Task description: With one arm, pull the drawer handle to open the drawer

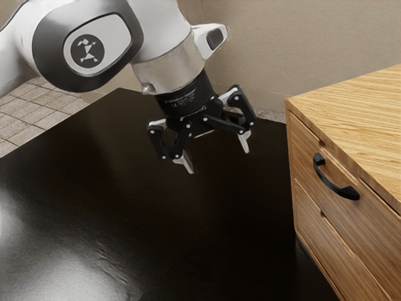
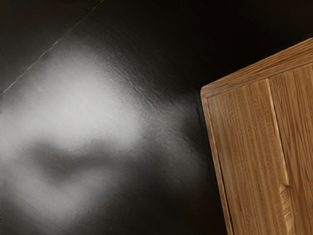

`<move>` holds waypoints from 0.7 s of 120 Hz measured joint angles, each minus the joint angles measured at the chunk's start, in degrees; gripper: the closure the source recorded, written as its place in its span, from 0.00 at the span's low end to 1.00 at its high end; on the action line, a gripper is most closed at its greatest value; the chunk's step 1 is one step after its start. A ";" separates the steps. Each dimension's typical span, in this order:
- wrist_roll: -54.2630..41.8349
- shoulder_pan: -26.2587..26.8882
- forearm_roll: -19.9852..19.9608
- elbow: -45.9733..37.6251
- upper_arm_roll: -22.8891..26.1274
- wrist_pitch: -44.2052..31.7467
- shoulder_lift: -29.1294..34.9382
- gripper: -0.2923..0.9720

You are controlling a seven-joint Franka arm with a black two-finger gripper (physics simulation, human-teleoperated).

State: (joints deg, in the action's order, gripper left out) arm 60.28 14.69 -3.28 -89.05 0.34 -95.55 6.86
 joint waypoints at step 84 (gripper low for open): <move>10.67 7.18 -5.16 -16.29 0.10 -32.32 3.98 0.23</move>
State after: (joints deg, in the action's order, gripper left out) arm 70.95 21.87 -8.44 -105.34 0.44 -127.87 10.84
